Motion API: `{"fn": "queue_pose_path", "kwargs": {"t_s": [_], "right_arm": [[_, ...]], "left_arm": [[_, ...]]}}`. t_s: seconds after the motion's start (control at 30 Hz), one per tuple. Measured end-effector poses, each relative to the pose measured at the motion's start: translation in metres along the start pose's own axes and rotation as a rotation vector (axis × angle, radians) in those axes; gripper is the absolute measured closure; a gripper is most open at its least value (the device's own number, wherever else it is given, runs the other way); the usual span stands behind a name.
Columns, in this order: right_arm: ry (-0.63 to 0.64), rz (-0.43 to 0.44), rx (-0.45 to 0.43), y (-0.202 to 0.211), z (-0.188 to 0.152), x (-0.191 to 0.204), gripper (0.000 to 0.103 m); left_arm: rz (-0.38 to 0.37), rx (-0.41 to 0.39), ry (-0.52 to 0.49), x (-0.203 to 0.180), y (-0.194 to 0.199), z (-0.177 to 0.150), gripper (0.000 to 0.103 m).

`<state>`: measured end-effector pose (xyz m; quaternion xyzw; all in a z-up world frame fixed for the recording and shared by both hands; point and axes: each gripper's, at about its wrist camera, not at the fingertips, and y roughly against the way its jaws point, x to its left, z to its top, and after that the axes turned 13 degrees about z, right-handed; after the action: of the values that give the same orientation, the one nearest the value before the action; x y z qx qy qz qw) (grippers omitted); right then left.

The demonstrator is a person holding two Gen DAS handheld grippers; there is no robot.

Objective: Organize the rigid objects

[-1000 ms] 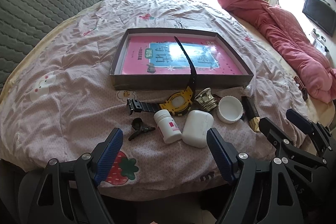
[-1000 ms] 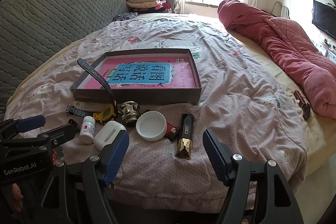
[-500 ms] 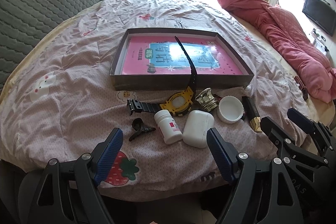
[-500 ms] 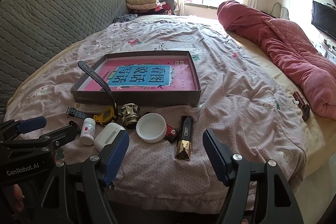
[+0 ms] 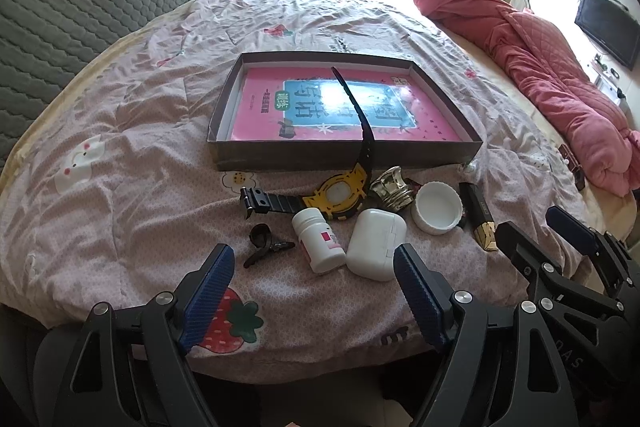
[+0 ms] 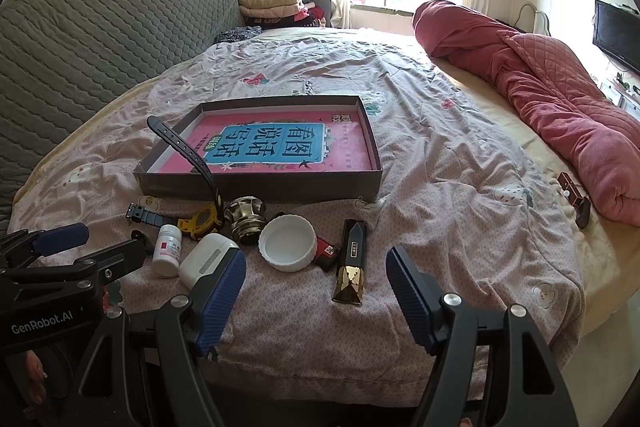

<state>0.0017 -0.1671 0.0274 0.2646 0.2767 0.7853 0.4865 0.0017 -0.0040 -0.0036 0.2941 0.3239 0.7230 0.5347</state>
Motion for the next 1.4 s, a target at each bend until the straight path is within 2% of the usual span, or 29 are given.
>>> {"fn": "queue_pose_path", "kwargs": {"t_s": [0.53, 0.97, 1.2, 1.4], "right_arm": [[-0.007, -0.001, 0.005, 0.000, -0.001, -0.002, 0.031], [-0.084, -0.019, 0.011, -0.002, -0.001, -0.025, 0.031], [-0.127, -0.017, 0.016, -0.005, -0.002, -0.038, 0.031], [-0.144, -0.018, 0.026, -0.008, -0.004, -0.043, 0.031]], "left_arm": [[-0.005, 0.011, 0.004, 0.005, -0.004, -0.001, 0.020], [0.022, 0.068, 0.048, 0.032, -0.028, -0.006, 0.020], [0.019, 0.094, 0.031, 0.036, -0.041, -0.008, 0.020], [0.049, 0.113, 0.056, 0.044, -0.055, -0.007, 0.020]]}}
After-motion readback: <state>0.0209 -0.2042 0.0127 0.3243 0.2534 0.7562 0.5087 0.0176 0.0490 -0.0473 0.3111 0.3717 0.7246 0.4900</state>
